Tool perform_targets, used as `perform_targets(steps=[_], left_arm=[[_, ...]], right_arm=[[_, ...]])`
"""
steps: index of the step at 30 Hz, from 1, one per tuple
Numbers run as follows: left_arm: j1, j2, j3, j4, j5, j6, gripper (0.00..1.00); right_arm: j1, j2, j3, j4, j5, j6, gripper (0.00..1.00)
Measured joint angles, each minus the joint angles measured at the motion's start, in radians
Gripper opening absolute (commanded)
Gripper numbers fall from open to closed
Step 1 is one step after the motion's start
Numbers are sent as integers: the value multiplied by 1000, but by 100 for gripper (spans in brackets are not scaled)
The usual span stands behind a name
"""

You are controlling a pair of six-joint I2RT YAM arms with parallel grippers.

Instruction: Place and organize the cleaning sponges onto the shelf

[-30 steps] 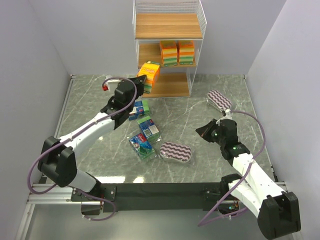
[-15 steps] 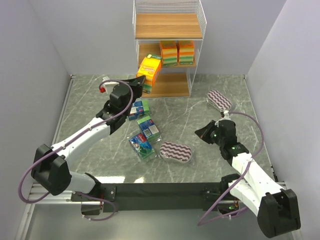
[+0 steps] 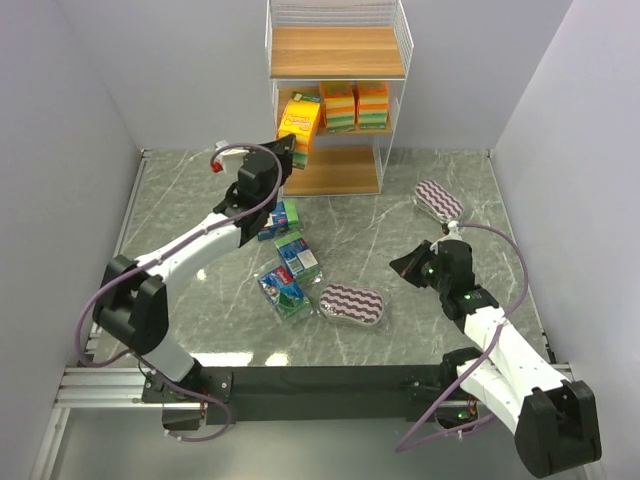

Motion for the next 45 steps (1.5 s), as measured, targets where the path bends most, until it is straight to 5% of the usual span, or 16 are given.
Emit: perform_targets(steps=[20,45], left_arm=[[5,349,413,3,-120,-3,0],[67,536,515,123,-60,-132,1]], right_arm=[[0,-111,0,-51,-6,0,0],[0,-166,-15,-106,-6,-2,0]])
